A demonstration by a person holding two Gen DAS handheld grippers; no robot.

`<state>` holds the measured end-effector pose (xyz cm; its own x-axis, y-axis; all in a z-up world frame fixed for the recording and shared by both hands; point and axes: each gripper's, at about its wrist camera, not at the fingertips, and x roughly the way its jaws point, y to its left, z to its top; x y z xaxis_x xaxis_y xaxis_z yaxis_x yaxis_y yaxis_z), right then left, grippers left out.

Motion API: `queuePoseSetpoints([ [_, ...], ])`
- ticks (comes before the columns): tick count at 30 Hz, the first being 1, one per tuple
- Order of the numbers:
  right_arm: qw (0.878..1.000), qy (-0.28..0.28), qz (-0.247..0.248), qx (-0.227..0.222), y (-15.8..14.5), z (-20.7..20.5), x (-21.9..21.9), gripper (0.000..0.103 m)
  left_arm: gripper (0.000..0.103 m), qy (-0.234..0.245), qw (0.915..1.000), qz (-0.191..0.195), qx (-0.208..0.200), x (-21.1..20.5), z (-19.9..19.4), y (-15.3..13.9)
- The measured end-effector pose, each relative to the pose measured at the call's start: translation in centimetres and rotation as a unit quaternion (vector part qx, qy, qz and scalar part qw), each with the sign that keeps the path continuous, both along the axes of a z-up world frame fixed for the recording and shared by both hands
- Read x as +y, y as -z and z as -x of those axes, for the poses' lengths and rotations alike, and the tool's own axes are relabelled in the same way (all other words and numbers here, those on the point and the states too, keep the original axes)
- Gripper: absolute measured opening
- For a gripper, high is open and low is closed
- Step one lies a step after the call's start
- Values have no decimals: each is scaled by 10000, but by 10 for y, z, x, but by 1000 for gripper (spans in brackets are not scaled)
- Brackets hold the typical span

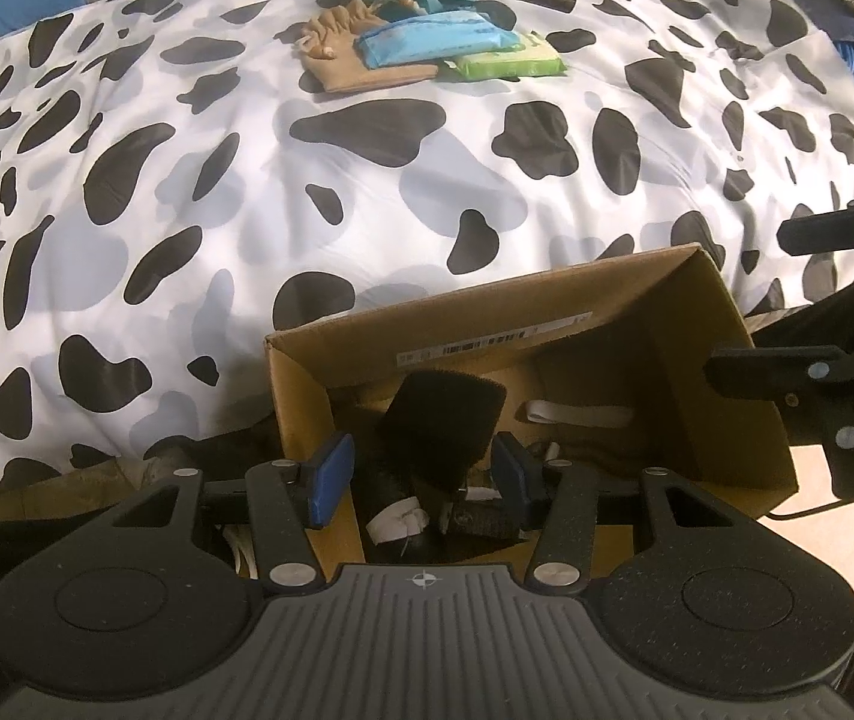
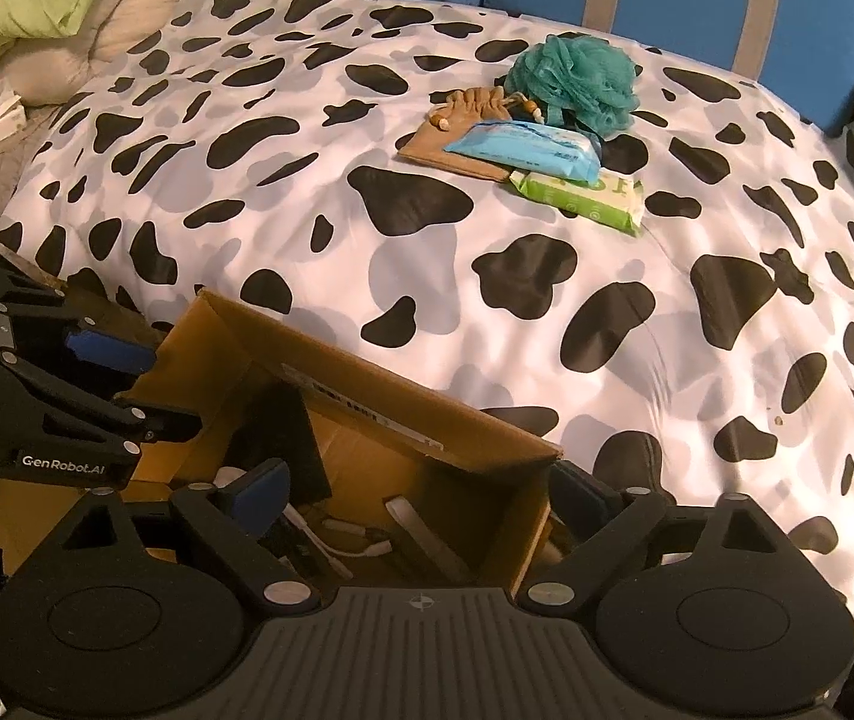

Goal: Organize soft objects
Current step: 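Withdraw both tools from the box toward the remaining items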

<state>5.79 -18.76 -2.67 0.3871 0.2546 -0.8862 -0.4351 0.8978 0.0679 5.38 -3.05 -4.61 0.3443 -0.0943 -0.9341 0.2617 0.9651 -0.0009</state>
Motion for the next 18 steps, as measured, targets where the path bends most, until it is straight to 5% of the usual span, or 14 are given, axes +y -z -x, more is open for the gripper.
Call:
queuePoseSetpoints([
  [18, 9979, 549, -234, -258, -12, -9, -19, 101, 50, -213, 9989, 226, -354, 4, -5, -11],
])
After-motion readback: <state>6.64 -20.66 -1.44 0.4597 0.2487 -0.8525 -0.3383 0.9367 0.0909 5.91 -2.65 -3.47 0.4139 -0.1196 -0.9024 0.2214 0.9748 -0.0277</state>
